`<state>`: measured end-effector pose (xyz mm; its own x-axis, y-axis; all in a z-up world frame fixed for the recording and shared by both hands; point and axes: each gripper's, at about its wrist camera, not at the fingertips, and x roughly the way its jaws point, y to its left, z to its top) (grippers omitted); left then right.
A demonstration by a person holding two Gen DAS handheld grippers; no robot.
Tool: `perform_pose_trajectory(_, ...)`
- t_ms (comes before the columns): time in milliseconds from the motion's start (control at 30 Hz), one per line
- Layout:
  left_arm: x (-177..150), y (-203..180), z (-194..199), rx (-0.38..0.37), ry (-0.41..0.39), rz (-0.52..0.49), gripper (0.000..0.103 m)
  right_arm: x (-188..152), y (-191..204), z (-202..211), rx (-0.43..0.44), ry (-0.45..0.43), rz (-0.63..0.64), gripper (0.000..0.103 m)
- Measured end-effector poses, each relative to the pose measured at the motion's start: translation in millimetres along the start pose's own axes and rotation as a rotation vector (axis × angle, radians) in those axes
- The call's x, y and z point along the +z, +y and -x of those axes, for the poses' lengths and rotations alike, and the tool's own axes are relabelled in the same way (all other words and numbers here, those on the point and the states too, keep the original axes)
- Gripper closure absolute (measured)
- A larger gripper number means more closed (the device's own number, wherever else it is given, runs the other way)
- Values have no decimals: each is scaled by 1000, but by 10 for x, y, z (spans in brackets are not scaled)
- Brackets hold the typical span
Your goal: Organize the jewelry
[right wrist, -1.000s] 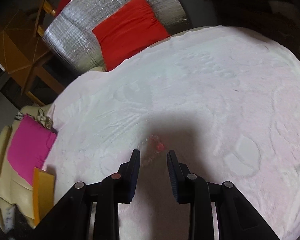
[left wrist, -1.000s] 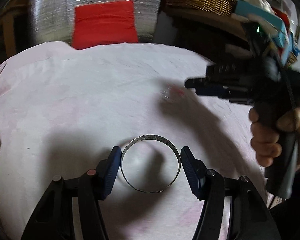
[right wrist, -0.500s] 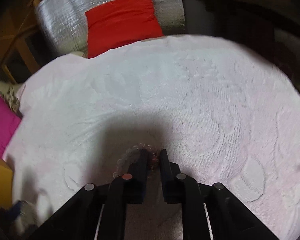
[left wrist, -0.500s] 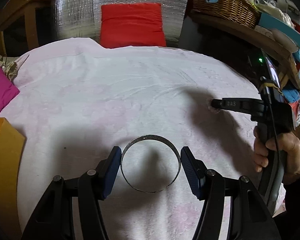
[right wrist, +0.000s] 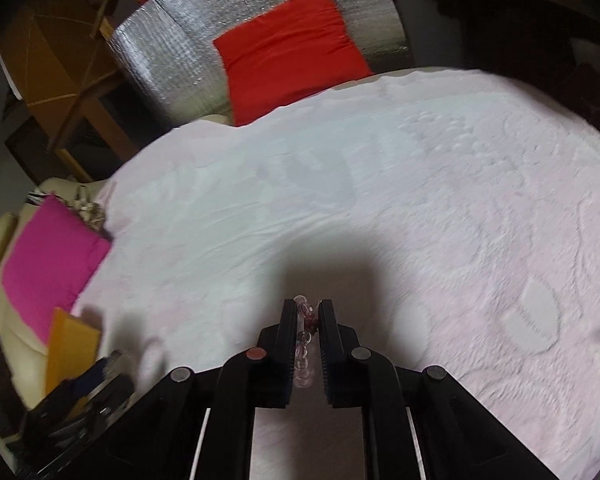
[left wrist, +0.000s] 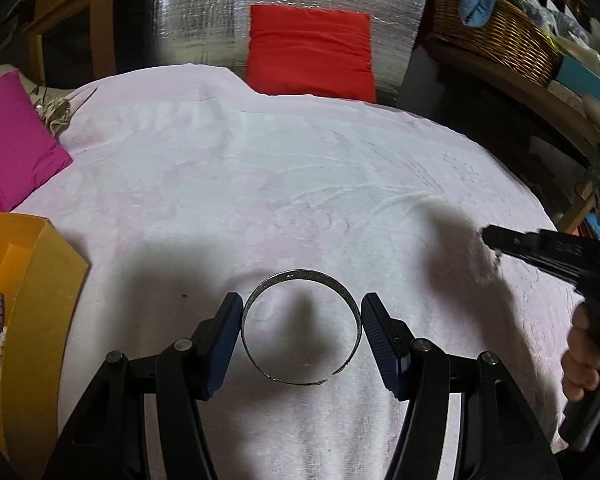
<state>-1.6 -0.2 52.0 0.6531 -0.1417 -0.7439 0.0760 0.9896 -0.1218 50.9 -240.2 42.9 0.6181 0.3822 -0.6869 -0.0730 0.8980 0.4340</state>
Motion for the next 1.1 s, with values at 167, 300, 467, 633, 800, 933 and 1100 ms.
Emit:
perform_pose_trajectory(167, -2, 71, -37, 21, 11, 9, 40, -69, 58, 68, 84, 14, -28, 91)
perform_pose_trajectory(300, 4, 96, -16, 29, 4, 11, 40, -94, 94, 74, 96, 19, -25, 91)
perform_pose_trajectory(467, 2, 90, 8, 61, -8, -2, 40, -110, 149, 52, 72, 34, -6, 91)
perform_pose_trajectory(633, -5, 87, 17, 92, -15, -19, 40, -170, 229, 50, 64, 43, 29, 91)
perform_pose_trajectory(800, -11, 112, 13, 112, -11, -23, 40, -240, 327, -34, 54, 73, 58, 91)
perform_pose_trajectory(933, -15, 134, 3, 122, -7, -24, 40, -299, 388, -126, 27, 105, 90, 91)
perform_pose_trajectory(1100, -28, 150, -30, 132, 5, -28, 40, -342, 382, -229, -18, 144, 117, 91)
